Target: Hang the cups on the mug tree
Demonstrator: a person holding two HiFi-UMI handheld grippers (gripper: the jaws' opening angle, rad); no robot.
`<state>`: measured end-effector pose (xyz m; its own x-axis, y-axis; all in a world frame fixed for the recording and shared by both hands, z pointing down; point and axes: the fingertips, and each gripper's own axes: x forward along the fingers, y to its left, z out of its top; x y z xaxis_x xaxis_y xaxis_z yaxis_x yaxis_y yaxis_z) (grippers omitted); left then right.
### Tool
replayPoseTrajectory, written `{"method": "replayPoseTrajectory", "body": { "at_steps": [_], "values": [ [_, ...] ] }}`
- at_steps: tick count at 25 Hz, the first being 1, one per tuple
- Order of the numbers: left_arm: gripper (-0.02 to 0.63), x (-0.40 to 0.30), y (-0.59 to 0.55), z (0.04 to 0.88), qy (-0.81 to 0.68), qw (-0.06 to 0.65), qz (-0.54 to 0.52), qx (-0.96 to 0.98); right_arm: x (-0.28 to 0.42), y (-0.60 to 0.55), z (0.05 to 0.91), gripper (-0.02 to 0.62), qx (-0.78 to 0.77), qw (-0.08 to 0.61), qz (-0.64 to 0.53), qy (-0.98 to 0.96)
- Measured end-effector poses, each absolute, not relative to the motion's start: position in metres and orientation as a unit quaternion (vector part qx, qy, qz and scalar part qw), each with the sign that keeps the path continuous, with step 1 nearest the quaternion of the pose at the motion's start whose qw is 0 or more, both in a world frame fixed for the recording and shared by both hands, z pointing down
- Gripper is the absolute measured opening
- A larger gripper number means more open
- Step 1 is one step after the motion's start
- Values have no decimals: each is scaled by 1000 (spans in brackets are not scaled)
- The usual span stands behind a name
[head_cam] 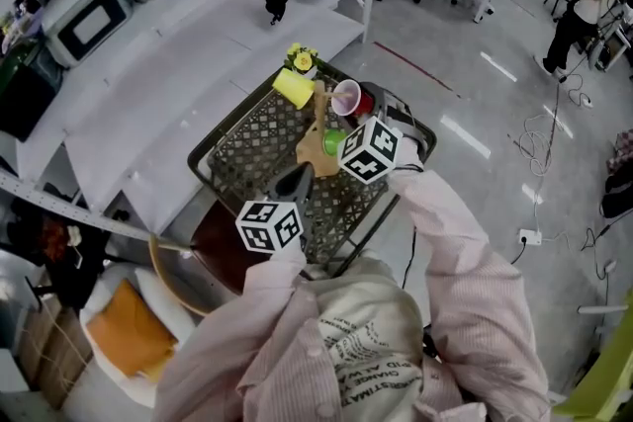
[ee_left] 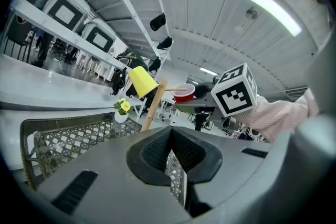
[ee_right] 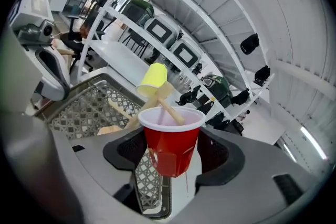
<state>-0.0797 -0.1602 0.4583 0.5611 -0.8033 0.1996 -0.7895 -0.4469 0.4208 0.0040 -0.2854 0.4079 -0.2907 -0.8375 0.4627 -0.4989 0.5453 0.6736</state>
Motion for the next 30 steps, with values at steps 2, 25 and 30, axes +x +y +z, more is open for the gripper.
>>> {"method": "replayPoseTrajectory", "body": {
  "at_steps": [2,25,30],
  "values": [
    [-2,-80,-160,459,-468,239,-15,851,2,-284,409,295,424,421,-225,-770],
    [-2,-88,-158,459,-476,240,-23,846,-24,-276,411,295,329,516,-405,-680],
    [-2,-89,-159,458,-477,241,-25,845,-25,-276,411,295,315,531,-430,-659]
  ]
}}
